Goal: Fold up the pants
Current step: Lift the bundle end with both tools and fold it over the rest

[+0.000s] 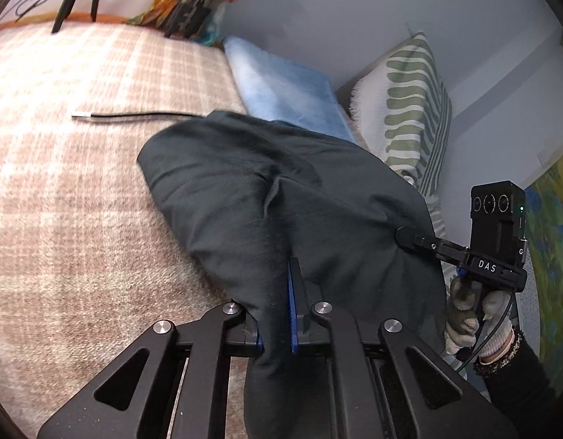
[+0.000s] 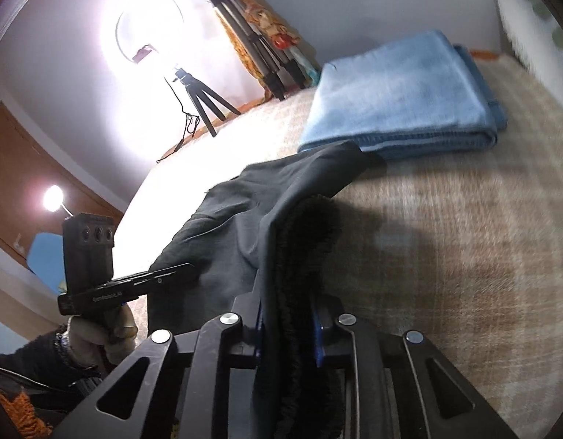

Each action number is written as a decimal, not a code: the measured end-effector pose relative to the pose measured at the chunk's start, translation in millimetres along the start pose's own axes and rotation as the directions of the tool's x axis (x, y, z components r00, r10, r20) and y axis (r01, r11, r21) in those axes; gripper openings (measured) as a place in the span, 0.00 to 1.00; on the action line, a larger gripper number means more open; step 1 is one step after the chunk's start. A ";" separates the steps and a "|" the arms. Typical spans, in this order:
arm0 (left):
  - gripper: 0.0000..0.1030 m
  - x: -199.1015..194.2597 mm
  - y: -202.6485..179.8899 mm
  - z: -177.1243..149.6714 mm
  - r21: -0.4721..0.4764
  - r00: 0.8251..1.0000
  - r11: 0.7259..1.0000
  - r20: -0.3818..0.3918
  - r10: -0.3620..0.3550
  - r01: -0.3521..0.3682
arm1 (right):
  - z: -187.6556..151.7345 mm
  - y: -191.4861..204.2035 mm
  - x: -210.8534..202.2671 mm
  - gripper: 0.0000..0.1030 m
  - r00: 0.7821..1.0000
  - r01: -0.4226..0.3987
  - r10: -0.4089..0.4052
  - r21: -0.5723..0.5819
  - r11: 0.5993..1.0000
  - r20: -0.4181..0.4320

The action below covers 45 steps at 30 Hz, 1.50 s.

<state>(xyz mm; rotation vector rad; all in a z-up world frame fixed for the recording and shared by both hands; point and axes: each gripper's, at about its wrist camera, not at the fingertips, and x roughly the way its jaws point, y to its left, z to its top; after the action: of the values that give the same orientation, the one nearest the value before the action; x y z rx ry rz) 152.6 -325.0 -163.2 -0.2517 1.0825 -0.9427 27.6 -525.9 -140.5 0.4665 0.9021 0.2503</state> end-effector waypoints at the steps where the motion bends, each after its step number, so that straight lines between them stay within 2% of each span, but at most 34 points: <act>1: 0.07 -4.2 -1.7 -0.6 0.010 1.000 1.000 0.005 -0.003 0.003 | 0.1 4.0 -2.3 0.17 1.000 0.011 -0.010 -0.012 1.000 0.004; 8: 0.07 -24.8 -19.9 10.6 0.072 0.999 0.997 0.044 -0.006 0.003 | 3.6 28.7 -14.9 0.16 0.997 0.056 -0.052 -0.068 0.996 0.051; 18: 0.07 -30.1 -36.3 58.0 0.159 0.996 0.987 0.091 -0.001 -0.013 | 36.3 36.3 -35.8 0.16 0.987 0.096 -0.083 -0.087 0.992 0.139; 24: 0.07 -15.5 -42.2 102.7 0.148 0.994 0.989 0.111 -0.020 0.004 | 67.0 29.1 -45.6 0.16 0.975 0.139 -0.120 -0.090 0.986 0.187; 35: 0.07 35.6 -52.8 188.4 0.213 0.991 0.977 0.132 -0.015 -0.014 | 150.1 -11.9 -35.6 0.15 0.952 0.212 -0.189 -0.073 0.975 0.239; 45: 0.07 87.3 -41.1 233.9 0.198 0.993 0.980 0.121 -0.010 -0.014 | 202.0 -64.1 -3.3 0.15 0.945 0.256 -0.240 -0.046 0.966 0.223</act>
<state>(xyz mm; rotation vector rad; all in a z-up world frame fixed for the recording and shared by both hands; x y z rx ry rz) 338.8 -475.4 -81.2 -0.1416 0.8699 -1.0134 188.1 -640.3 -62.5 0.2994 0.7265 0.0015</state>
